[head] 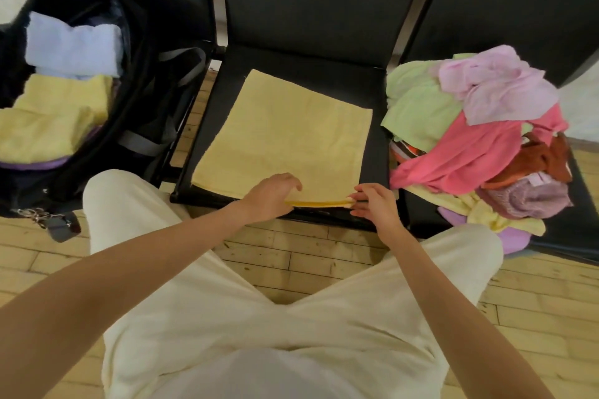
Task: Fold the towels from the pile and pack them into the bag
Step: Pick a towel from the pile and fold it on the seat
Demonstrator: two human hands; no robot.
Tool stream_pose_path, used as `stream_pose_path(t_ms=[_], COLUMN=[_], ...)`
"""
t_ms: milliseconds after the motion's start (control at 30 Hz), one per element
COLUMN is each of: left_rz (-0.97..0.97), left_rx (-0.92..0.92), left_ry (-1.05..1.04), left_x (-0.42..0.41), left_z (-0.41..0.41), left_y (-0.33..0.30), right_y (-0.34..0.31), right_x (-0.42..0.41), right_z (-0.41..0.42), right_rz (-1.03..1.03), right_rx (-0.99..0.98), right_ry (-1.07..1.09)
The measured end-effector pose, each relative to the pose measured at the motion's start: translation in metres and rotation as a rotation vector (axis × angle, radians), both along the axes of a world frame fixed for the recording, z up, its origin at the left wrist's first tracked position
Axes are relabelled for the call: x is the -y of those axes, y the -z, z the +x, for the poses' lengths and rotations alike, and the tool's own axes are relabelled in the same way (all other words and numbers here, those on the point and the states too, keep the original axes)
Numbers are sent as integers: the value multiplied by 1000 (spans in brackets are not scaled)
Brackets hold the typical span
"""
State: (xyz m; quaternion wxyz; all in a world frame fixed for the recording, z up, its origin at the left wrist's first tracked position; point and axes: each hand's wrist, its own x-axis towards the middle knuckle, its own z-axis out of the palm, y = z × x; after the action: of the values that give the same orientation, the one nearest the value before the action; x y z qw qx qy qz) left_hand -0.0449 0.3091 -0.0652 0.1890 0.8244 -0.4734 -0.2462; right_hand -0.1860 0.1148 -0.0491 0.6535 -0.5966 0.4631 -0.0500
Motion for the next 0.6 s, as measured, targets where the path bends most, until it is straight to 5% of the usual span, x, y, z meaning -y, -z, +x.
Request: stream_pose_path(t_ms=[267, 467, 600], left_rz=[-87, -44, -46], left_rx=[-10, -79, -231], left_ry=[-11, 36, -82], left_x=[61, 69, 74], left_z=[-32, -26, -14], left_y=[16, 15, 13], right_y=[-7, 18, 28], right_x=[22, 68, 100], right_z=[6, 50, 109], right_rz=[81, -545, -774], right_rx=[-85, -368, -415], right_ry=[-179, -472, -533])
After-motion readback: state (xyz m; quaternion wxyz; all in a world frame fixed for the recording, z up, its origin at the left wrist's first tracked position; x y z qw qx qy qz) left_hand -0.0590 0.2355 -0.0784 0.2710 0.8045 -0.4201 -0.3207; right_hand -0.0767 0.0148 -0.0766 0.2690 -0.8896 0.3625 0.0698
